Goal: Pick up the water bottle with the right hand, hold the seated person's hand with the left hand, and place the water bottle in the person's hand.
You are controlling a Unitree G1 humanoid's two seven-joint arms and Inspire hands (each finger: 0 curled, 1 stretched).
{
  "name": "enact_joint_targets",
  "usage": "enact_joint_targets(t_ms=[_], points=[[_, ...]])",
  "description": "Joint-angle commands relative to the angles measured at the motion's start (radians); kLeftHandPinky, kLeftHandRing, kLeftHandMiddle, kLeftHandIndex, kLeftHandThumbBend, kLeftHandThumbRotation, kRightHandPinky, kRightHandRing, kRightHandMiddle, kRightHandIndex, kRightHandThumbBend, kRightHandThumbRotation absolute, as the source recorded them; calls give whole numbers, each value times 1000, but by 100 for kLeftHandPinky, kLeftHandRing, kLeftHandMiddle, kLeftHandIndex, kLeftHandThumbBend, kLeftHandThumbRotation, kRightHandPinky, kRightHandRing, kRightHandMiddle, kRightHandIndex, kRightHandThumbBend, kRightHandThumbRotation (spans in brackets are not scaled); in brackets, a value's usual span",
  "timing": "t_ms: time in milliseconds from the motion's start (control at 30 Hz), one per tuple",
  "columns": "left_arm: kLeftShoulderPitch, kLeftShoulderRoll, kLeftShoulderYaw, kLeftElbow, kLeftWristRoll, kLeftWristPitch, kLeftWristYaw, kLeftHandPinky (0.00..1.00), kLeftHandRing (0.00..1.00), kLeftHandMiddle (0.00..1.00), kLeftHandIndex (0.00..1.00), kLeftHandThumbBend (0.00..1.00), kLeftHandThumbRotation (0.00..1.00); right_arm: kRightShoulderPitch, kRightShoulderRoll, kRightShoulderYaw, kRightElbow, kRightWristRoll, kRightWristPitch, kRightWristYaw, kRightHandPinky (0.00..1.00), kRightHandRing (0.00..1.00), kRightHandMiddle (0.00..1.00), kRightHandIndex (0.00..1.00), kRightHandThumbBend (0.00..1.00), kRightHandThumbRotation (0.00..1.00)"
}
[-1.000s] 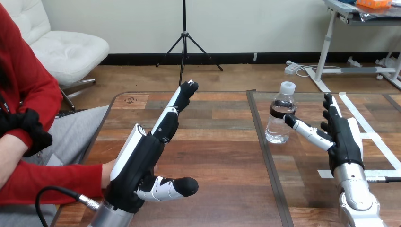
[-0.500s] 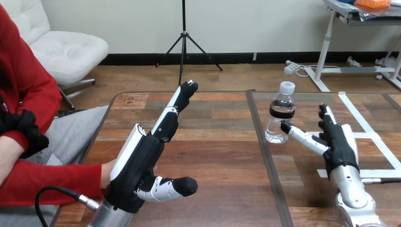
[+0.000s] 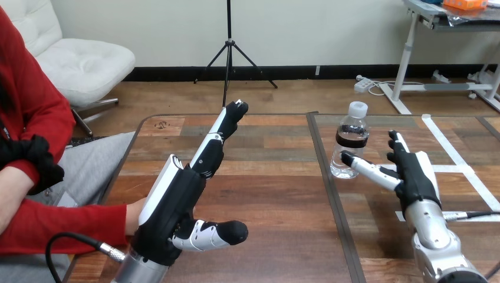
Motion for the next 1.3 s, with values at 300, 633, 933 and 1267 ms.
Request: enact_joint_targets(t_ms=[300, 633, 933, 1267], points=[[-51, -3, 14, -13, 4, -17, 7, 100, 100, 100, 100, 100, 80, -191, -40, 33, 28, -44, 82, -16, 89, 96, 98, 100, 100, 47], [-44, -3, 11, -24, -8, -17, 4, 100, 100, 100, 100, 100, 79, -211, -36, 35, 34, -51, 107, 3, 89, 97, 99, 100, 100, 47], [-41, 0, 24, -25, 16, -29, 14, 100, 100, 100, 100, 100, 79, -223, -36, 47, 41, -58, 110, 4, 87, 96, 99, 100, 100, 47], [-43, 4, 20, -20, 7, -36, 6, 100, 100, 100, 100, 100, 79, -235, -36, 58, 46, -70, 130, 2, 85, 96, 98, 100, 100, 46]])
